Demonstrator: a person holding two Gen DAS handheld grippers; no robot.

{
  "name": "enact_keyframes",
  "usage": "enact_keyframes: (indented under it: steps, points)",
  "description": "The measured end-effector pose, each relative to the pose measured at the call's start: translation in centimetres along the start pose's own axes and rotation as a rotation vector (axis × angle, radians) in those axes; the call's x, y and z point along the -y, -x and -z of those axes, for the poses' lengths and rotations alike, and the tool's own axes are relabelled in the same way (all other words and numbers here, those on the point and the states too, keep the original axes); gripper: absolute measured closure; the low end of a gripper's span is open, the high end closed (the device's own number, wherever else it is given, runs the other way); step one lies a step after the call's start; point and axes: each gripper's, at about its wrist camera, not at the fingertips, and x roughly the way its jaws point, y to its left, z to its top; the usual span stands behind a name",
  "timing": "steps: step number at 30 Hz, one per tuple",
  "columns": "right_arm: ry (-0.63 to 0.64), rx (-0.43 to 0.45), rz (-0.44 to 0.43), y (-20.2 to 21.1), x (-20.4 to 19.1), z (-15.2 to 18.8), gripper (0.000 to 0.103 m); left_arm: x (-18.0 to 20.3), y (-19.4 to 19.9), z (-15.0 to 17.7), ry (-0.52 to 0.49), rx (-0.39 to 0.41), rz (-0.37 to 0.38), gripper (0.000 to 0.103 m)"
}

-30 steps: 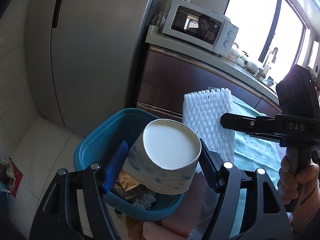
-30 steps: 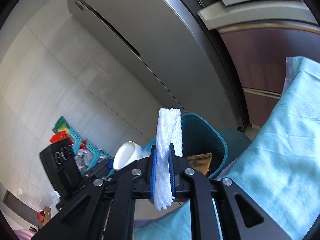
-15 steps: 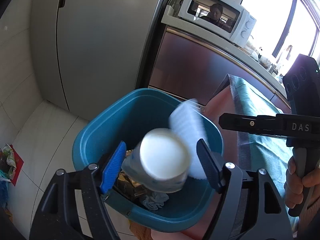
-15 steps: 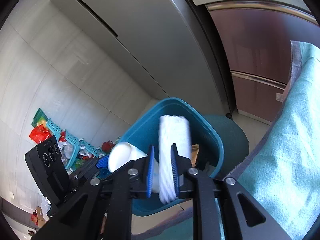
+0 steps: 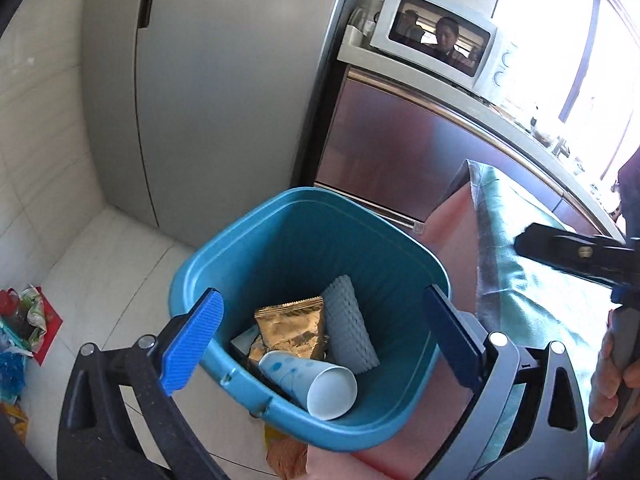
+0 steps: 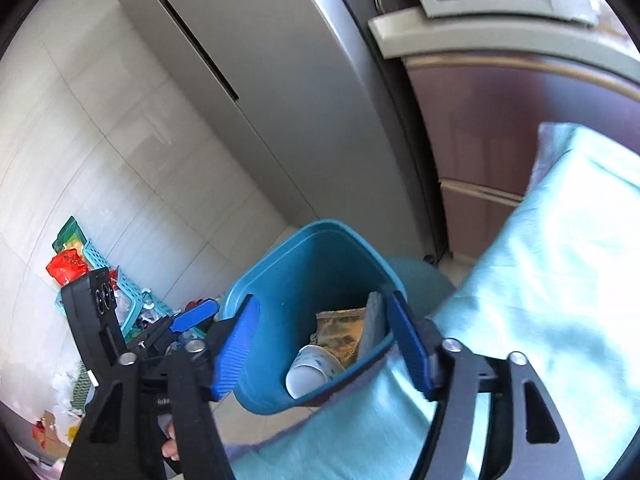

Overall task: Collect trash
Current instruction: 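Return both tools to the table toward the orange peels and foam net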

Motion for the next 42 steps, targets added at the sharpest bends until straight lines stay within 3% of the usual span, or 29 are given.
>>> enact_keyframes:
  steps: [8,16,27,30,42]
  points:
    - [0.071,0.12,0.048,5.9,-0.3,1.8,0.017,1.7,3.9,0.8,-0.025,0.084,-0.044,0.006]
    - [0.134,0.221,0.118,10.4,-1.2,4.7,0.014,5.5,7.3,1.7,-0.087,0.143,-0.007,0.006]
    - [0.132,0.33,0.253,16.5,0.8,9.4,0.013,11.9,9.4,3.8,-0.184,0.173,0.069,0.006]
    - [0.095,0.358,0.302,18.9,2.3,10.8,0.012,13.7,9.6,4.4,-0.213,0.171,0.1,0.006]
    - [-0.204,0.414,0.628,29.1,13.1,15.4,0.012,19.0,8.0,6.2,-0.279,0.109,0.206,0.006]
